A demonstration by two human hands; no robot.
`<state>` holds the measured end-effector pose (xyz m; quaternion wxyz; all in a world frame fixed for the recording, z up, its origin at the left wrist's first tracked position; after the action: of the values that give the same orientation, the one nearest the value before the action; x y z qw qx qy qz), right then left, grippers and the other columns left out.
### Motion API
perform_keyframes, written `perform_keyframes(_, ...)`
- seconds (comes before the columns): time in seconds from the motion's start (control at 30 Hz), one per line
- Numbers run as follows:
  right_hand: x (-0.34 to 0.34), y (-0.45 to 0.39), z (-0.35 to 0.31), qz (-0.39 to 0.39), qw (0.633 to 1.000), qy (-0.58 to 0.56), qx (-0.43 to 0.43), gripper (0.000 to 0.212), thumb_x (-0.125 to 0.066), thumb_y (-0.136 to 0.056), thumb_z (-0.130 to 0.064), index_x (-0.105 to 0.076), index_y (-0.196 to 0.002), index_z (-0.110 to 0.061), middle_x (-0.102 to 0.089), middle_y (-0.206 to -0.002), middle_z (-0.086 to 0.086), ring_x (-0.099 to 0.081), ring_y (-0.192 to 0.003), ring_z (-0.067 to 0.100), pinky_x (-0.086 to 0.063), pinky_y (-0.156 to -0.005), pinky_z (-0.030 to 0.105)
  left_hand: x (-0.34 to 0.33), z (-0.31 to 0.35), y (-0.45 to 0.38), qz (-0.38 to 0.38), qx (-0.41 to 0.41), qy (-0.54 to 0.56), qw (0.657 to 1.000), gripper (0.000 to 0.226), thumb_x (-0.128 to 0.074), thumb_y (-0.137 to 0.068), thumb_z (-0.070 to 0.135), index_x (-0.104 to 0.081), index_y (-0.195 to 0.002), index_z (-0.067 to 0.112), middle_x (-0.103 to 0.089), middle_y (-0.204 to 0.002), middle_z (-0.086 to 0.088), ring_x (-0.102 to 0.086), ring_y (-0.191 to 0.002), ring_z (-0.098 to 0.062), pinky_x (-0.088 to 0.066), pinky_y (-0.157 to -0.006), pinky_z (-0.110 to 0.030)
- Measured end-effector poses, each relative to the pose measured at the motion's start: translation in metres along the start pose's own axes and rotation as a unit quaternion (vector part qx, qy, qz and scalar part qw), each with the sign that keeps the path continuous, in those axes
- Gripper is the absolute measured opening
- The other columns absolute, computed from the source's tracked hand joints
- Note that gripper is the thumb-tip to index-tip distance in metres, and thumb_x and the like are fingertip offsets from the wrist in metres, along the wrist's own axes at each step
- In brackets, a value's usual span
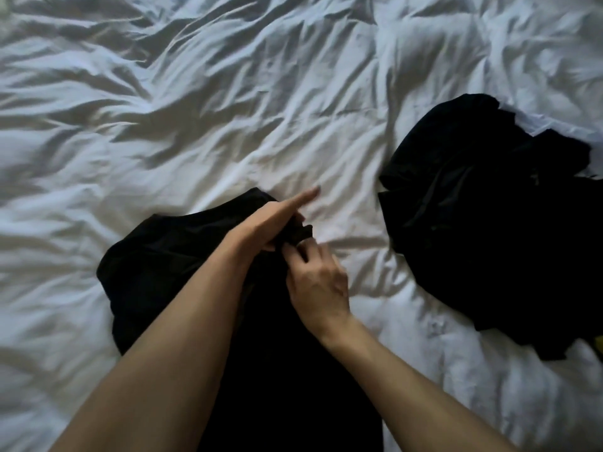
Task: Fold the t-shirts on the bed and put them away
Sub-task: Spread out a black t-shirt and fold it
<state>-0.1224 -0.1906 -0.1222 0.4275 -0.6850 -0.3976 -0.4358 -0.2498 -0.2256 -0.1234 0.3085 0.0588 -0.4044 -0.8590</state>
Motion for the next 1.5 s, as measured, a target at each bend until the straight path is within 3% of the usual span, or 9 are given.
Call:
perform_keyframes(0.13,-0.011,0.030,-0.034,-0.082,0.994,0.012,0.072,0.032,-0.055,-0.081,-0.021,-0.063,-0.112,-0.020,-0.055,-0.087,0.006,-0.057,-0.071,0.026,-0.046,-0.052,0.034,0.034,-0.036,0.027,0.039,-0.082,-0.127,0.988,0.004,-0.072,-0.089,0.020,-0.074,-0.091,0.019,-0.063,-0.065,0.009,-0.054,-0.054,0.003,-0.040,-0.046,-0.013)
perform_keyframes(0.33,-0.018,0.053,-0.035,-0.331,0.931,-0.151,0.020,0.039,-0.051,-0.091,-0.052,-0.060,-0.118,-0.025,-0.058,-0.109,0.001,-0.061,-0.098,0.025,-0.050,-0.077,0.039,0.052,-0.137,0.057,0.199,0.011,-0.072,0.977,0.017,-0.065,-0.085,0.006,-0.072,-0.092,0.020,-0.071,-0.084,-0.001,-0.068,-0.081,-0.014,-0.050,-0.069,-0.025)
perform_keyframes(0.57,-0.040,0.035,0.033,-0.237,0.930,-0.054,-0.275,0.070,-0.065,-0.081,-0.058,-0.043,-0.132,-0.015,-0.046,-0.129,0.010,-0.045,-0.121,0.031,-0.039,-0.100,0.041,0.036,-0.139,0.044,0.175,-0.003,-0.180,0.968,0.045,-0.072,-0.081,0.051,-0.067,-0.117,0.024,-0.069,-0.110,0.000,-0.064,-0.108,-0.019,-0.051,-0.093,-0.034)
perform_keyframes(0.77,-0.052,0.013,0.040,-0.233,0.895,-0.254,-0.284,0.019,-0.068,-0.087,-0.031,-0.057,-0.094,-0.017,-0.066,-0.092,0.000,-0.062,-0.090,0.022,-0.046,-0.073,0.034,0.017,-0.095,0.027,0.225,-0.078,-0.283,0.929,0.066,-0.059,-0.067,0.084,-0.062,-0.105,0.029,-0.066,-0.101,0.008,-0.062,-0.097,-0.016,-0.052,-0.083,-0.036)
perform_keyframes(0.9,-0.047,0.013,0.045,-0.198,0.895,-0.308,-0.256,0.011,-0.067,-0.090,-0.023,-0.063,-0.094,-0.014,-0.067,-0.087,-0.004,-0.063,-0.082,0.013,-0.047,-0.071,0.026,-0.001,-0.069,0.009,0.258,-0.095,-0.270,0.923,0.034,-0.062,-0.086,0.051,-0.063,-0.096,0.019,-0.069,-0.098,-0.007,-0.064,-0.096,-0.032,-0.051,-0.076,-0.038)
perform_keyframes(1.03,-0.051,0.026,0.068,-0.179,0.862,-0.334,-0.336,0.014,-0.060,-0.096,-0.020,-0.067,-0.093,-0.009,-0.069,-0.084,-0.002,-0.066,-0.083,0.019,-0.050,-0.074,0.032,-0.001,-0.068,-0.006,0.257,-0.088,0.091,0.958,0.033,-0.061,-0.087,0.031,-0.051,-0.060,0.015,-0.057,-0.062,-0.001,-0.056,-0.069,-0.022,-0.042,-0.067,-0.039)
perform_keyframes(1.13,-0.054,0.033,0.078,-0.157,0.856,-0.321,-0.375,0.019,-0.055,-0.099,-0.020,-0.067,-0.094,-0.005,-0.069,-0.086,0.005,-0.065,-0.087,0.025,-0.049,-0.077,0.038,-0.004,-0.082,-0.018,0.208,-0.048,0.257,0.943,0.021,-0.061,-0.086,0.025,-0.066,-0.068,0.017,-0.065,-0.075,-0.005,-0.063,-0.080,-0.025,-0.051,-0.078,-0.038)
perform_keyframes(1.3,-0.055,0.030,0.076,-0.188,0.828,-0.370,-0.378,0.017,-0.067,-0.092,-0.028,-0.059,-0.099,-0.015,-0.066,-0.089,-0.004,-0.064,-0.086,0.015,-0.051,-0.076,0.031,0.004,-0.084,-0.035,0.239,-0.122,0.110,0.957,0.016,-0.058,-0.094,0.034,-0.067,-0.088,0.022,-0.067,-0.083,0.001,-0.066,-0.092,-0.027,-0.046,-0.077,-0.032)
perform_keyframes(1.5,-0.059,0.024,0.084,-0.204,0.876,-0.250,-0.357,0.025,-0.052,-0.098,-0.022,-0.056,-0.083,-0.002,-0.065,-0.080,0.013,-0.061,-0.079,0.033,-0.043,-0.066,0.038,0.018,-0.087,-0.011,0.249,-0.178,-0.055,0.951,0.032,-0.072,-0.086,0.045,-0.063,-0.112,0.029,-0.062,-0.086,0.014,-0.060,-0.078,0.000,-0.047,-0.072,-0.017)
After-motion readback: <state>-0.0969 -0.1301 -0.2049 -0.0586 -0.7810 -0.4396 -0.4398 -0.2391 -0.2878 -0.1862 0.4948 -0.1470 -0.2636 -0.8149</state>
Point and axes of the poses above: each hand's wrist, its own y-axis away from the middle knuckle, its own x-axis out of the back of the hand, z = x × y, the point moved 4 cm from there along -y, towards the middle knuckle
